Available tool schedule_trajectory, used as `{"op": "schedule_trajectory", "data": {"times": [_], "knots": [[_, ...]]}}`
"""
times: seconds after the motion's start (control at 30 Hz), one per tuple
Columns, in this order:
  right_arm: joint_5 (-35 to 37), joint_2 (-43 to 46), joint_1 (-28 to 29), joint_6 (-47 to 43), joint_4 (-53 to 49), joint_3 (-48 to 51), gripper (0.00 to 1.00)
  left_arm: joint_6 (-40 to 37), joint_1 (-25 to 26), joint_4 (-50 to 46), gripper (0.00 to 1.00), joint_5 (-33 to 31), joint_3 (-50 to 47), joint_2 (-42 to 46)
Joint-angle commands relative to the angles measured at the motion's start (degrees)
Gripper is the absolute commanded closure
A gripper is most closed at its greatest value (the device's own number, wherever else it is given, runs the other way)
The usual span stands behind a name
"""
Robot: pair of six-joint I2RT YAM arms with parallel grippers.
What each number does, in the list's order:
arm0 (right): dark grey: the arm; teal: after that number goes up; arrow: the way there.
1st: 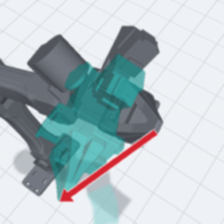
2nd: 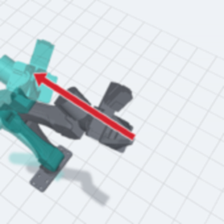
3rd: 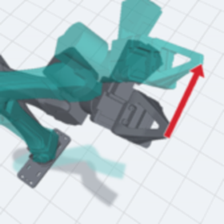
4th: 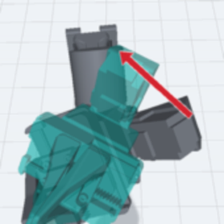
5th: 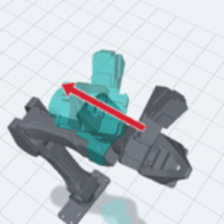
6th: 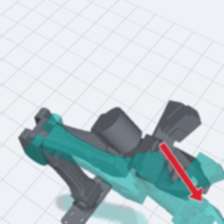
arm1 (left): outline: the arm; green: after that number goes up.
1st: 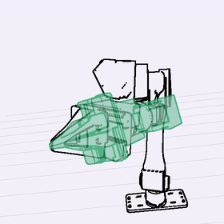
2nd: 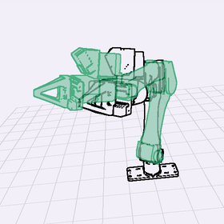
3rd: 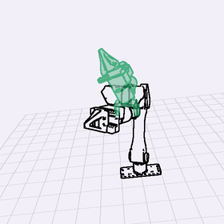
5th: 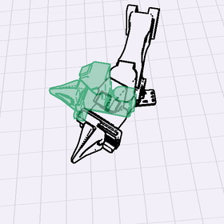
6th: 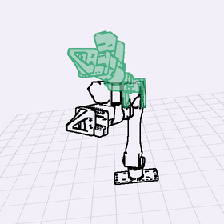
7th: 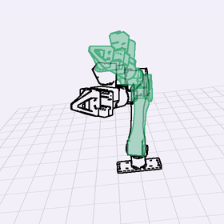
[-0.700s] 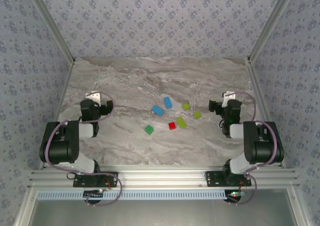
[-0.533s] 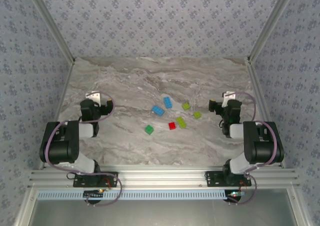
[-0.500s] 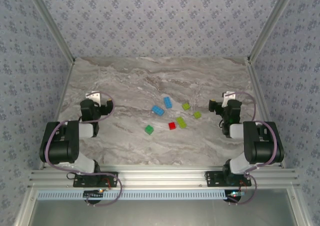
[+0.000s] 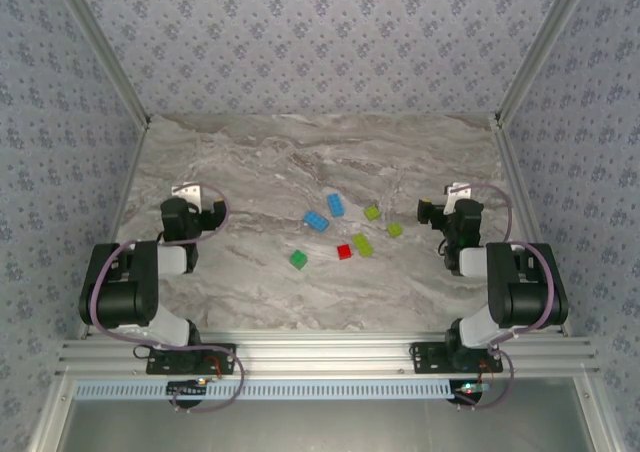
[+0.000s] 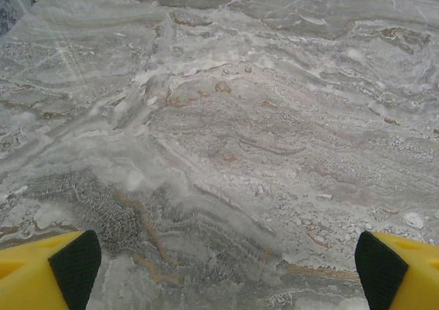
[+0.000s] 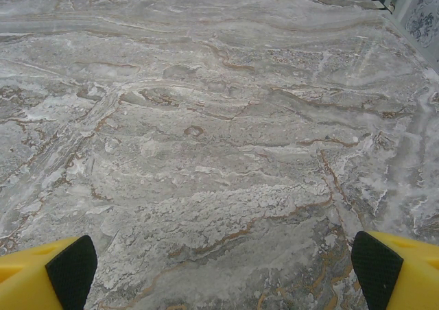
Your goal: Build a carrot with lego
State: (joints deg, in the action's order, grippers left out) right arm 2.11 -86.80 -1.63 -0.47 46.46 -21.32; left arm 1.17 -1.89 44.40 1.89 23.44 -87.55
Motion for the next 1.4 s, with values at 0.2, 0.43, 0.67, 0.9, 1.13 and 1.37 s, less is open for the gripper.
{"op": "schedule_trajectory", "data": {"times": [0.2, 0.43, 0.67, 0.9, 1.13, 1.37], "knots": [[-0.10, 0.27, -0.20, -0.59, -1.00, -1.12, 0.05, 0.28, -0.50, -1.64, 0.03, -0.47, 1.40, 2.31], [-3.70, 11.93, 2.16, 8.89, -39.13, -17.19, 0.15, 6.58, 2.69, -20.90, 0.02, -13.56, 0.62, 24.78], [-6.04, 5.92, 23.63, -2.49, -63.05, -34.10, 0.14, 26.99, 1.81, -47.44, 0.02, -24.24, 4.48, 41.63], [-12.01, -10.44, 33.36, -8.80, -76.31, -54.04, 0.11, 30.62, -2.37, -48.70, 0.02, -11.55, 1.73, 40.65], [-10.07, -26.00, 39.94, -11.99, -86.25, -70.52, 0.18, 30.56, -2.85, -52.35, 0.02, -9.38, 6.14, 30.33], [-10.66, -31.09, 41.40, -11.39, -85.21, -72.37, 0.19, 31.61, -3.01, -50.67, 0.02, -7.89, 6.26, 26.82]]}}
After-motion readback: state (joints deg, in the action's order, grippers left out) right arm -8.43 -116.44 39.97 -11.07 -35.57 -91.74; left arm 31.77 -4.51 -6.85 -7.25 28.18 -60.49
